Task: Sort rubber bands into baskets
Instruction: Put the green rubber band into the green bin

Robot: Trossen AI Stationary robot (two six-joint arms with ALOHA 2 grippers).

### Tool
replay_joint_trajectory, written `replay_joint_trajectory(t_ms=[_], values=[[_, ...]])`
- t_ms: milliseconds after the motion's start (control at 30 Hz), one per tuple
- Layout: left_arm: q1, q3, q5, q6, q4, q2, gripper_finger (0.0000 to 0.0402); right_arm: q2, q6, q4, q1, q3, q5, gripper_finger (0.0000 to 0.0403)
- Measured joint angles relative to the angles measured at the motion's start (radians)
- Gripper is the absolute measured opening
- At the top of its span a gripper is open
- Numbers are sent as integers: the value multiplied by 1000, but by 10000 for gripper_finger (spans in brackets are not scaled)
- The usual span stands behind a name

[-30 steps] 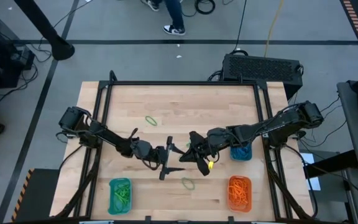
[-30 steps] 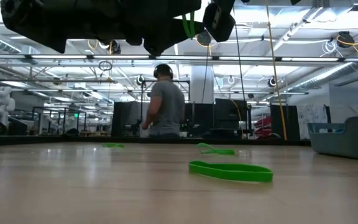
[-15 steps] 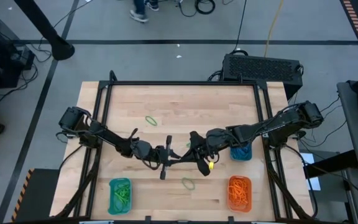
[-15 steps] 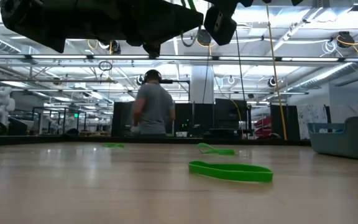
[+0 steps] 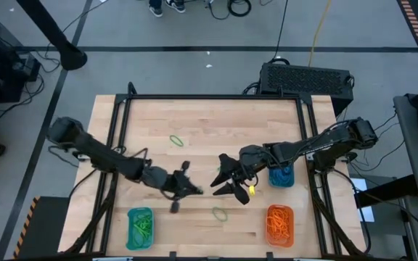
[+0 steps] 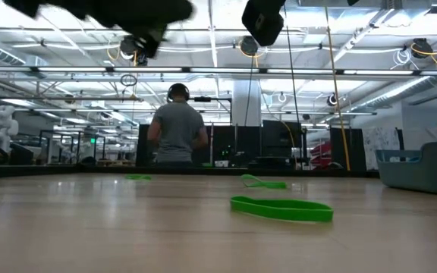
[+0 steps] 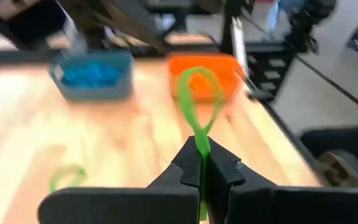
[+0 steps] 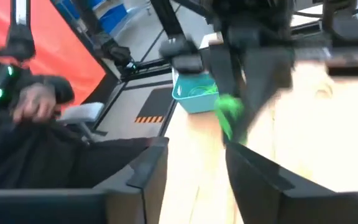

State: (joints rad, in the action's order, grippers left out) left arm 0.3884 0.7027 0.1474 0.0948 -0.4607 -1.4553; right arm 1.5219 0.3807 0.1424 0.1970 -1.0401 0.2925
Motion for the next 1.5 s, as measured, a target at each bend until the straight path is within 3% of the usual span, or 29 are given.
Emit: replay_joint_trajectory(t_ms=[267, 533, 733, 900, 1133, 1500], values=[[207, 95, -52, 409, 615, 225, 1, 1, -64, -13, 34, 0, -1, 187], [440, 129, -74, 855, 860, 248, 0, 10, -138, 0, 76, 0, -4, 188], [525, 128, -112, 1115, 1012, 175, 0, 10, -167, 5, 94, 0, -11, 188], [552, 128, -232, 1183, 1064, 108, 0, 11, -192, 9, 100, 0, -11, 187], [557, 128, -261, 1155, 1061, 58, 8, 11, -220, 11, 97, 0, -15, 187], [549, 128, -230, 1154, 1101, 34, 116, 11, -220, -6, 97, 0, -58, 187]])
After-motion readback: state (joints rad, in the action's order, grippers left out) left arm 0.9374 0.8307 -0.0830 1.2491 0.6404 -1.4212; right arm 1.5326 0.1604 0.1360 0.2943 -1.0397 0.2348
